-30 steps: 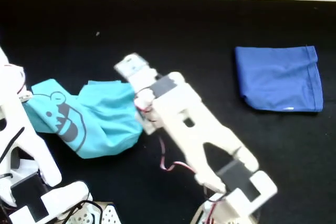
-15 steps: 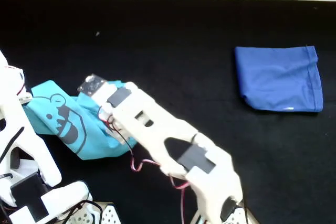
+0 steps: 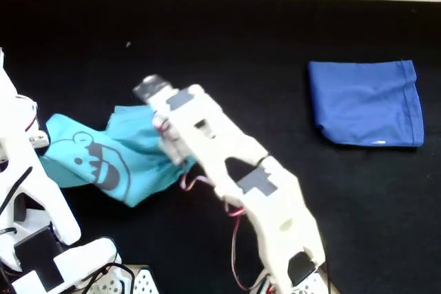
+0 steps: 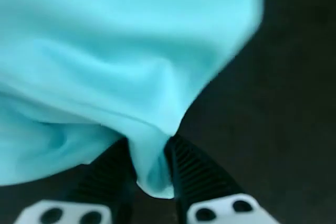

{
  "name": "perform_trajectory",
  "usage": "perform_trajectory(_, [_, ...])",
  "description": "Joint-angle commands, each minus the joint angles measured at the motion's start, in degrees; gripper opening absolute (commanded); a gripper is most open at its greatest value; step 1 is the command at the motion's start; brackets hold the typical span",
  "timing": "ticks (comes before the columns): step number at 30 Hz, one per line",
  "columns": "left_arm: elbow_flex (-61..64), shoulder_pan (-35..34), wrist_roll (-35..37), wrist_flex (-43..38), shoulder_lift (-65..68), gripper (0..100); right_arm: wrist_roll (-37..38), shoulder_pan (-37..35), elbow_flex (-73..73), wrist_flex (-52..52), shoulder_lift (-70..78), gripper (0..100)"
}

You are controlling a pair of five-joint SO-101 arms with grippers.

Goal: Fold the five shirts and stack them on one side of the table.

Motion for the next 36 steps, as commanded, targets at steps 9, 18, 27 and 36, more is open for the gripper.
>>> perform_trajectory(9, [-9.5, 20.8, 0.1, 15.0, -2.7, 1, 2.1, 21.3, -15.2, 15.8, -17.0, 0.5])
perform_trajectory(18, [-25.0, 26.4, 0.2, 16.7, -10.0, 1, 11.6, 33.2, -25.3, 24.0, -30.7, 0.5])
perform_trajectory(27, [-14.1, 34.9, 0.2, 16.4, -21.9, 1, 14.4, 37.6, -24.5, 23.8, -39.7, 0.5])
perform_trajectory(36, [3.6, 27.8, 0.3, -4.2, -7.7, 1, 14.1, 35.1, -15.8, 0.3, -23.1, 0.5])
